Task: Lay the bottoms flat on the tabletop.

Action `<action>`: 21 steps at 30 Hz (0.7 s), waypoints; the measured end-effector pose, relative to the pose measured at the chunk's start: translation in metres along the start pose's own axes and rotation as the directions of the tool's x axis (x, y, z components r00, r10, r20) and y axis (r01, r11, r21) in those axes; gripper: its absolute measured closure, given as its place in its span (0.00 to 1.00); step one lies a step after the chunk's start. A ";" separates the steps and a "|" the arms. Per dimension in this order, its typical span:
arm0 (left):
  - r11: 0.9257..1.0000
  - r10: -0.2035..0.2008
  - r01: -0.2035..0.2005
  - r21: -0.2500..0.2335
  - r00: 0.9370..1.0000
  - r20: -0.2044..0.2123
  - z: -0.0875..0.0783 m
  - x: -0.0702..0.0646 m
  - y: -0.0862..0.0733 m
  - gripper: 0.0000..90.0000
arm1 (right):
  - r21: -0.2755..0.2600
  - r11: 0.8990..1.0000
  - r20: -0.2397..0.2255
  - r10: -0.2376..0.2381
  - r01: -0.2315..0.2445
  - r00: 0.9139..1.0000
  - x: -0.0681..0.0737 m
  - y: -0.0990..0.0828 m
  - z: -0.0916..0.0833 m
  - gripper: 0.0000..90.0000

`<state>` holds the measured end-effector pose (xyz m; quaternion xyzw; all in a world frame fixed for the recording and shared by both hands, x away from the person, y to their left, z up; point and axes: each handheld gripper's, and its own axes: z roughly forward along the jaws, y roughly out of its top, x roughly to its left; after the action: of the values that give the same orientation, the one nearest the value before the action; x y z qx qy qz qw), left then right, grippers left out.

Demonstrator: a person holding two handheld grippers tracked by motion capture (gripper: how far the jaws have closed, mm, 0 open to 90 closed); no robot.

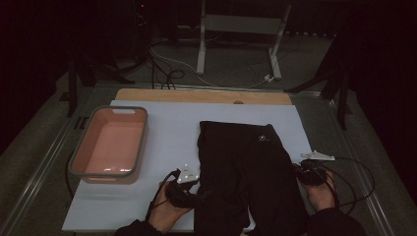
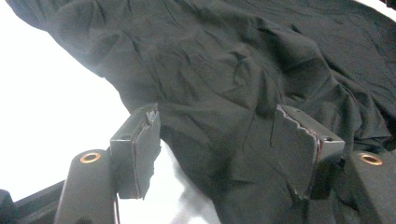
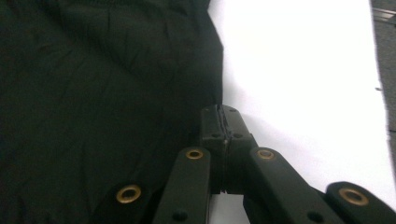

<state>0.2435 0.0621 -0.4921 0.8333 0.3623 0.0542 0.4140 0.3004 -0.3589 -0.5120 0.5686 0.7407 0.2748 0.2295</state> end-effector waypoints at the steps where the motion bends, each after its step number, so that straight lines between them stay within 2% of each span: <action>1: 1.000 -0.001 0.001 -0.007 1.000 0.003 -0.001 0.000 0.000 0.38 | -0.006 1.000 0.010 0.005 -0.005 1.000 -0.001 0.000 -0.001 1.00; 4: 1.000 -0.001 0.001 -0.026 1.000 0.010 -0.003 -0.001 0.000 0.37 | -0.009 1.000 0.050 0.012 -0.011 0.999 -0.003 -0.001 -0.003 1.00; 7: 0.999 0.000 0.001 -0.045 1.000 0.010 -0.005 0.000 0.001 0.35 | -0.013 1.000 0.113 0.029 -0.027 0.993 -0.007 -0.002 -0.006 1.00; 8: 0.999 -0.003 0.003 -0.050 1.000 0.011 -0.006 0.000 0.001 0.35 | -0.013 1.000 0.127 0.030 -0.029 0.991 -0.009 -0.002 -0.007 1.00; 9: 0.998 -0.006 0.006 -0.056 1.000 0.007 -0.007 0.001 0.001 0.34 | -0.013 0.999 0.122 0.048 -0.047 0.991 -0.010 -0.002 -0.008 0.99; 10: 0.998 -0.007 0.007 -0.060 1.000 0.005 -0.007 0.001 0.001 0.33 | -0.012 0.998 0.110 0.058 -0.057 0.992 -0.011 -0.001 -0.008 0.92; 14: 0.997 -0.014 0.012 -0.076 1.000 -0.015 -0.009 0.003 0.001 0.26 | -0.039 0.996 0.017 0.079 -0.079 0.997 -0.009 0.002 -0.014 0.48; 17: 0.996 -0.016 0.014 -0.091 1.000 -0.020 -0.009 0.006 0.003 0.20 | -0.075 0.995 -0.010 0.071 -0.072 0.997 -0.002 0.008 -0.022 0.34; 21: 0.993 -0.025 0.019 -0.114 0.998 -0.052 -0.011 0.008 0.003 0.14 | -0.107 0.994 -0.037 0.025 -0.029 0.999 0.008 0.015 -0.031 0.21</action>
<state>0.2471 0.0732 -0.4845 0.8025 0.3787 0.0922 0.4517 0.2889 -0.3526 -0.4796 0.5604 0.7208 0.3276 0.2429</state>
